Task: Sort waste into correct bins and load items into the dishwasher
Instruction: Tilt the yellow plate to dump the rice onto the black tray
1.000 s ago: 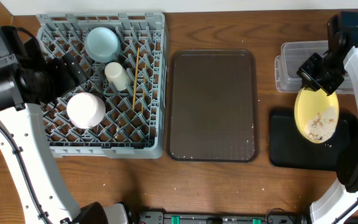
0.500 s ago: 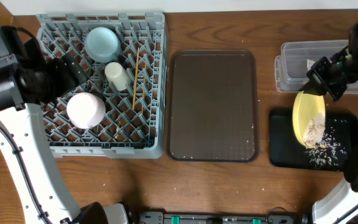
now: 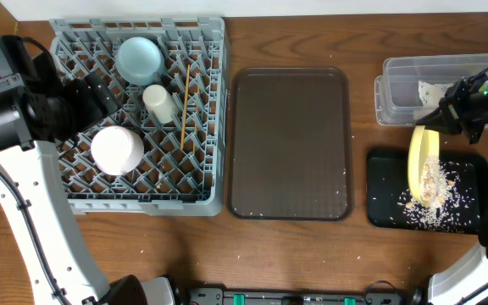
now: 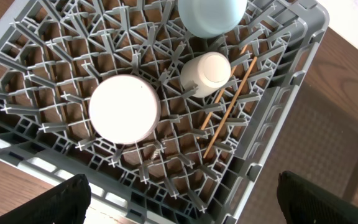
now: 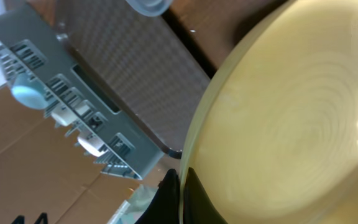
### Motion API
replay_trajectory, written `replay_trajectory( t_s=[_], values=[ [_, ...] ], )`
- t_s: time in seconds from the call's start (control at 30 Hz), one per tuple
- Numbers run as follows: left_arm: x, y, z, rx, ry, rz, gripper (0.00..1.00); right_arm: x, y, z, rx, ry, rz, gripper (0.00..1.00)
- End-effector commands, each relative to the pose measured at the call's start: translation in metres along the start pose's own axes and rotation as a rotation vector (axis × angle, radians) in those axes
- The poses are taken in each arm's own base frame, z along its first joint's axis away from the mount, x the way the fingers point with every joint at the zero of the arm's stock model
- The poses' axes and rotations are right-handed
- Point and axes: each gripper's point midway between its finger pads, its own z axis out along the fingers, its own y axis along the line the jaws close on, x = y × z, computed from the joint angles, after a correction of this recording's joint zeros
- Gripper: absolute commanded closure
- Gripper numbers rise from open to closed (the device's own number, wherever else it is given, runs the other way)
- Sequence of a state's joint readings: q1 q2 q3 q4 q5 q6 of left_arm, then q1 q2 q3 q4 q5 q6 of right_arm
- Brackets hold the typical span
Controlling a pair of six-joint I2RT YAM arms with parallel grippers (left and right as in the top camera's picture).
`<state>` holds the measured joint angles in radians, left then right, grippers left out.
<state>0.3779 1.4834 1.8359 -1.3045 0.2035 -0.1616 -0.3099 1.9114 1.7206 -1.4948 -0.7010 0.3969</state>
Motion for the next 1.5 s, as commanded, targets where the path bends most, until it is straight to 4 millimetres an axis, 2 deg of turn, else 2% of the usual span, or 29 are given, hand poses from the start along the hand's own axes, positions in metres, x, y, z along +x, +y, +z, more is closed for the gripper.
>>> replay_trajectory(
  t_s=[0.0,0.27,0.33,0.43,0.53,0.6,0.7,1.03,1.17,1.2,1.23,1.27,1.37,1.47],
  values=[
    [0.000,0.003,0.000,-0.008,0.001,-0.013,0.04,0.009,0.012,-0.010,-0.092,0.020,-0.059,0.99],
    [0.000,0.003,0.000,-0.008,0.001,-0.013,0.04,0.008,0.013,-0.011,-0.107,0.021,-0.068,0.99],
    [0.000,0.003,0.000,-0.008,0.001,-0.013,0.04,0.014,0.013,-0.013,-0.128,0.043,-0.079,0.99],
    [0.000,0.003,0.000,-0.008,0.001,-0.013,0.04,-0.001,0.012,-0.012,-0.117,-0.009,-0.084,0.99],
    [0.000,0.003,0.000,-0.008,0.001,-0.013,0.04,0.014,0.010,-0.012,-0.126,0.045,-0.103,0.99],
    [0.000,0.003,0.000,-0.009,0.001,-0.013,0.04,0.008,0.013,-0.011,-0.138,0.023,-0.124,0.99],
    [0.000,0.003,0.000,-0.008,0.001,-0.013,0.04,0.013,0.008,-0.016,-0.144,0.045,-0.104,0.99],
    [0.000,0.003,0.000,-0.008,0.001,-0.013,0.04,0.007,0.003,-0.022,-0.157,0.027,-0.086,0.99],
    [0.000,0.003,0.000,-0.008,0.001,-0.013,0.04,0.018,0.019,-0.028,-0.270,0.067,-0.142,0.99],
    [0.000,0.003,0.000,-0.008,0.001,-0.013,0.04,0.018,0.026,-0.034,-0.330,0.067,-0.145,0.98],
    [0.000,0.003,0.000,-0.008,0.001,-0.013,0.04,0.021,0.041,-0.040,-0.429,0.074,-0.186,0.99],
    [0.000,0.003,0.000,-0.008,0.001,-0.013,0.04,0.025,0.046,-0.042,-0.461,0.084,-0.201,0.99],
    [0.000,0.003,0.000,-0.008,0.001,-0.013,0.04,0.035,0.039,-0.047,-0.453,0.134,-0.092,0.99],
    [0.000,0.003,0.000,-0.008,0.001,-0.013,0.04,0.034,0.032,-0.045,-0.415,0.132,-0.067,0.99]
  ],
)
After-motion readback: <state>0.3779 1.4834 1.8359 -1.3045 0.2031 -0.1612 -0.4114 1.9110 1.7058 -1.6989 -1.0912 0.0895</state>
